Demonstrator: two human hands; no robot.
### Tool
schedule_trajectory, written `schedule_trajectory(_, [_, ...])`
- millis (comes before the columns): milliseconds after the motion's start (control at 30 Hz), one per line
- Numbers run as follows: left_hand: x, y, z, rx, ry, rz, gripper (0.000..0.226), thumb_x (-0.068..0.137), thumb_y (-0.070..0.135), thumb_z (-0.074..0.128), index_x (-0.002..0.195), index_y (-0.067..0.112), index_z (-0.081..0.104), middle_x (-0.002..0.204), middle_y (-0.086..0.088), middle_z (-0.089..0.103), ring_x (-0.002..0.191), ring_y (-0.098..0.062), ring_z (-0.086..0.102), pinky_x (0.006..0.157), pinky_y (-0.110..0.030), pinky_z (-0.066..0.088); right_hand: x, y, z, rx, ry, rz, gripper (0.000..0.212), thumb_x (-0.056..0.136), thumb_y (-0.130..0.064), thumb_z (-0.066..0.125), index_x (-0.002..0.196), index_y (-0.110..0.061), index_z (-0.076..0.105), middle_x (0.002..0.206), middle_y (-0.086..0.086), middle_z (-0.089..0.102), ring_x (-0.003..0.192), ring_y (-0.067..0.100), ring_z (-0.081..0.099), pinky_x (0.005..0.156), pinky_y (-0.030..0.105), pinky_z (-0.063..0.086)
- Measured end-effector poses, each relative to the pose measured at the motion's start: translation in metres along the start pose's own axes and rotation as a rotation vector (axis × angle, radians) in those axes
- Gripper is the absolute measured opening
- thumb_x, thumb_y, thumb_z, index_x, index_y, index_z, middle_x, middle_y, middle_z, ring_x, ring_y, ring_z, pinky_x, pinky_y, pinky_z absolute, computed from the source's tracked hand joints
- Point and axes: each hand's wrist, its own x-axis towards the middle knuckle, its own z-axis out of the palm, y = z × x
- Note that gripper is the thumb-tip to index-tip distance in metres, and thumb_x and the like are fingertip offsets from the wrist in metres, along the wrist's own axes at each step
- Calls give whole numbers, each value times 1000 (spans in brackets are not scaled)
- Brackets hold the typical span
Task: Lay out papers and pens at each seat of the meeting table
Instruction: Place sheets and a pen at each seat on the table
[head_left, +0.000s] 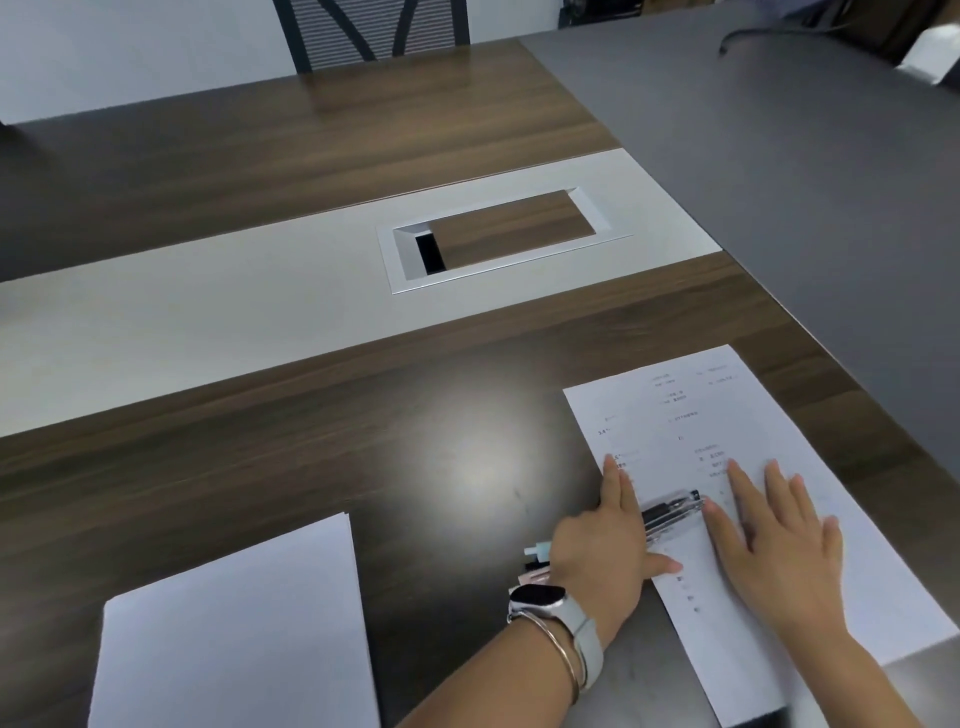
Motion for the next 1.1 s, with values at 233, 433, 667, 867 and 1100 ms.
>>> schedule_trajectory(233, [2, 3, 4, -33, 4, 3, 95, 88, 54, 49, 150, 6, -5, 158, -2, -20, 110, -32, 57, 49, -23, 15, 0, 5, -2, 13, 0, -12, 76, 82, -68, 16, 148, -29, 18, 159, 4, 10, 147, 26, 2, 116, 47, -2])
schedule_trajectory(433, [-22, -12, -4, -188, 120, 17, 85, 86, 53, 53, 148, 10, 14, 161, 1, -4, 112, -35, 57, 71, -34, 41, -16, -20, -4, 107, 139, -81, 83, 77, -68, 23, 146, -22, 27, 157, 8, 18, 146, 29, 8, 115, 46, -3])
schedule_trajectory(667, [-95, -76, -15, -517, 385, -127, 40, 90, 32, 53, 129, 22, 48, 138, 8, 41, 112, -21, 56, 92, -31, 46, -92, -95, 11, 495, 148, -117, 41, 86, -14, 63, 126, -5, 55, 126, 15, 59, 119, 33, 49, 102, 40, 34])
schedule_trajectory(867, [-180, -163, -5, -660, 543, -394, 23, 89, 28, 58, 110, 17, 57, 105, 3, 53, 99, -21, 58, 84, -29, 48, -186, -159, 41, 649, -160, -113, 20, 79, -25, 72, 86, -40, 61, 86, -5, 72, 81, 10, 65, 77, 16, 45])
schedule_trajectory(1100, [-270, -239, 34, -700, 663, -607, 28, 87, 19, 62, 114, 17, 57, 116, 3, 50, 88, -15, 51, 80, -29, 42, -235, -187, 65, 375, -242, -22, 37, 72, -51, 71, 97, -25, 62, 90, -6, 57, 100, 20, 52, 80, 32, 44])
